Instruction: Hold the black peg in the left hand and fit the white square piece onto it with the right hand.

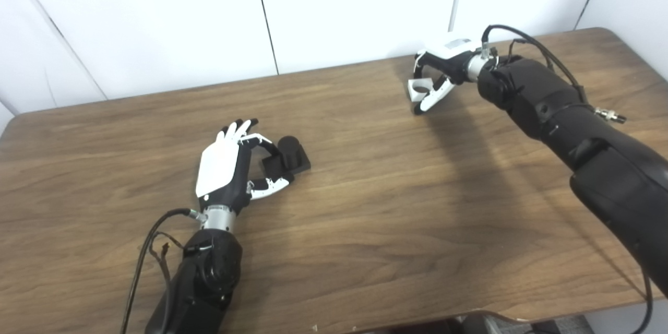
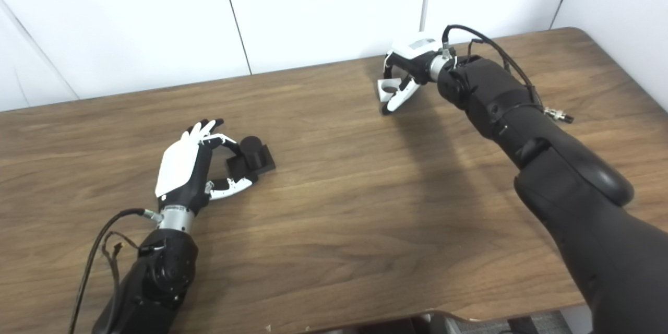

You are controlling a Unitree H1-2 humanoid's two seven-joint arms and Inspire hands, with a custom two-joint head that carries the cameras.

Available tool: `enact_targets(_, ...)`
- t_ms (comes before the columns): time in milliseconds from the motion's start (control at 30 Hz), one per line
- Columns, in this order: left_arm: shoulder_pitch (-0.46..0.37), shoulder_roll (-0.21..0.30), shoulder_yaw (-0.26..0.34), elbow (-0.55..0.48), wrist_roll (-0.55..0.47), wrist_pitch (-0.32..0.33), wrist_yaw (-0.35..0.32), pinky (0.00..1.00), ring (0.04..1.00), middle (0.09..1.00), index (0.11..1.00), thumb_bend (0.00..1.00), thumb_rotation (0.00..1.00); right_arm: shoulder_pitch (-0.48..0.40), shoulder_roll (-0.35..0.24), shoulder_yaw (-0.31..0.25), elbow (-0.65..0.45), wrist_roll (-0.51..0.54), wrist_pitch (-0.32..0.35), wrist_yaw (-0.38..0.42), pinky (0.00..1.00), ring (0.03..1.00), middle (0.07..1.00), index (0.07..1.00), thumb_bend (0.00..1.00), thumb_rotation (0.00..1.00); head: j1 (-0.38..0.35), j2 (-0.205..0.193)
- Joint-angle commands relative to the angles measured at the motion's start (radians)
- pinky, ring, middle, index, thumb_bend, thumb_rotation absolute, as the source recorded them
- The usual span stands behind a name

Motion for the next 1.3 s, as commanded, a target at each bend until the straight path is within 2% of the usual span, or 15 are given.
enact_targets(0,0.068,0.015,-0.035,0.039,0.014,0.048,-0.111,1.0,0.993,0.937,0.494,0.52,0.08,-0.047,-0.023,0.011,0.02,-0.026,0.002,-0.029,0.94,0.916,0.89,0.639,0.63,0.45,-0.002,0.001)
enact_targets(100,0.067,0.014,-0.036,0.038,0.023,0.055,-0.107,1.0,0.984,0.931,0.494,0.52,0.08,-0.051,-0.025,0.021,0.028,-0.03,-0.001,-0.043,0.96,0.915,0.881,0.629,0.61,0.41,-0.002,0.001)
enact_targets(133,0.067,0.014,-0.036,0.038,0.021,0.053,-0.106,1.0,0.983,0.93,0.494,0.52,0.08,-0.052,-0.027,0.023,0.032,-0.03,-0.003,-0.049,0.95,0.908,0.873,0.563,0.56,0.29,-0.001,0.001)
enact_targets(167,0.067,0.015,-0.036,0.037,0.022,0.053,-0.107,1.0,0.983,0.93,0.494,0.52,0.08,-0.053,-0.028,0.024,0.035,-0.028,-0.005,-0.054,0.95,0.908,0.873,0.563,0.56,0.29,-0.001,0.001)
enact_targets(200,0.067,0.016,-0.036,0.036,0.021,0.053,-0.108,1.0,0.984,0.93,0.494,0.52,0.08,-0.054,-0.03,0.025,0.039,-0.026,-0.007,-0.058,0.95,0.906,0.867,0.513,0.52,0.2,0.001,0.001)
enact_targets(267,0.066,0.018,-0.036,0.037,0.02,0.051,-0.111,1.0,0.985,0.931,0.494,0.52,0.08,-0.056,-0.031,0.028,0.044,-0.025,-0.011,-0.067,0.95,0.904,0.864,0.5,0.51,0.17,0.001,0.002)
enact_targets(800,0.059,0.023,-0.035,0.04,0.023,0.052,-0.113,1.0,0.985,0.931,0.494,0.52,0.08,-0.051,-0.054,0.062,0.058,-0.055,-0.053,-0.185,0.92,0.869,0.818,0.488,0.51,0.16,0.008,0.003)
enact_targets(1033,0.063,0.02,-0.036,0.031,0.025,0.06,-0.113,1.0,0.986,0.931,0.494,0.52,0.08,-0.033,-0.062,0.041,0.039,-0.033,-0.077,-0.215,0.92,0.861,0.807,0.488,0.51,0.16,0.014,0.007)
enact_targets(1100,0.063,0.019,-0.038,0.031,0.031,0.062,-0.11,1.0,0.983,0.929,0.494,0.52,0.08,-0.019,-0.07,0.031,0.002,-0.033,-0.082,-0.229,0.93,0.856,0.804,0.49,0.51,0.16,0.018,0.007)
enact_targets(1267,0.061,0.018,-0.042,0.034,0.041,0.06,-0.101,1.0,0.978,0.925,0.494,0.52,0.08,0.049,-0.092,-0.031,-0.19,-0.014,-0.077,-0.242,0.94,0.866,0.806,0.489,0.51,0.16,0.019,0.011)
